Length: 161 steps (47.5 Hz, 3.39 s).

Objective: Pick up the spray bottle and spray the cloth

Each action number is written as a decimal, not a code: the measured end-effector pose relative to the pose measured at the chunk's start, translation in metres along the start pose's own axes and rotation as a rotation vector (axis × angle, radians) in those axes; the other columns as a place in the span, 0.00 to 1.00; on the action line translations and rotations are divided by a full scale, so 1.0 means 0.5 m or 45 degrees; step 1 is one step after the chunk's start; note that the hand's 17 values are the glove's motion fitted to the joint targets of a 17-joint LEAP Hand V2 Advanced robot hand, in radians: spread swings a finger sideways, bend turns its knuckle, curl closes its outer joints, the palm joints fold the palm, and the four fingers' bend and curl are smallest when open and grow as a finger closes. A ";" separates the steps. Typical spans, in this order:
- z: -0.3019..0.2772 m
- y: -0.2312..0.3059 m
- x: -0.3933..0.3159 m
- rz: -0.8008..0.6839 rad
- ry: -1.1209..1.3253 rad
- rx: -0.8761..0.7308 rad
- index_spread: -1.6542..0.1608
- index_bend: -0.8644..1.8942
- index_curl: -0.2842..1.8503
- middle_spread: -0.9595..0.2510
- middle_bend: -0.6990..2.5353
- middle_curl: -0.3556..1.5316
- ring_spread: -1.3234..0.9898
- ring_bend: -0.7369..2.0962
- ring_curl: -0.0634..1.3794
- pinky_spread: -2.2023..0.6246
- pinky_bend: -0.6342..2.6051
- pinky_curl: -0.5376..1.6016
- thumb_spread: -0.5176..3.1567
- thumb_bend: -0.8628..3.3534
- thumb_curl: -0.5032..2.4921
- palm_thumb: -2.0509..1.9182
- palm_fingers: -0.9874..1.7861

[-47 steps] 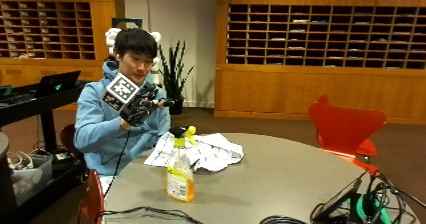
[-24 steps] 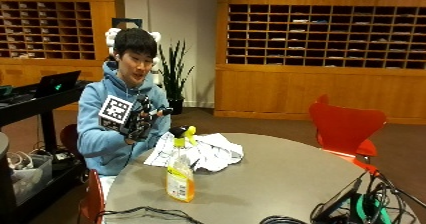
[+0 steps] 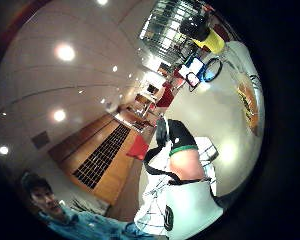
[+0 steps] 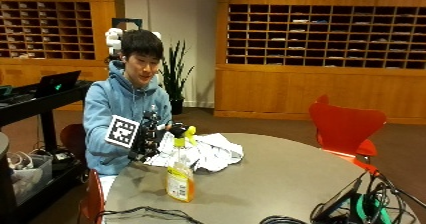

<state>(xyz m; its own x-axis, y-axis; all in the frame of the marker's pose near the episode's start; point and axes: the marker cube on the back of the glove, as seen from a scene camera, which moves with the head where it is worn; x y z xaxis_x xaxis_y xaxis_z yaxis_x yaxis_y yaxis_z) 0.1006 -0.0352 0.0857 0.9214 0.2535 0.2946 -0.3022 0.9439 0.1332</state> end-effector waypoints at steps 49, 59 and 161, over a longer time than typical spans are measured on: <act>0.088 -0.155 0.126 0.457 -0.017 0.038 0.77 0.38 0.23 0.82 0.25 0.33 0.58 0.51 0.27 0.83 0.40 0.41 0.41 0.19 0.30 0.68 0.46; 0.096 -0.161 0.132 0.401 -0.026 0.060 0.77 0.37 0.25 0.77 0.33 0.35 0.56 0.49 0.25 0.82 0.36 0.39 0.40 0.20 0.30 0.68 0.57; 0.138 -0.073 -0.333 -0.204 1.652 -1.589 0.78 0.42 0.37 0.67 0.38 0.43 0.47 0.41 0.32 0.69 0.30 0.42 0.20 0.20 0.42 0.76 0.84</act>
<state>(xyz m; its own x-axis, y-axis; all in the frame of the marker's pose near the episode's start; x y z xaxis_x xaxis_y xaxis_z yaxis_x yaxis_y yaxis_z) -0.0588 -0.1266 0.0972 0.6892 -0.4377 -0.5774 -0.4225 0.4047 -0.8110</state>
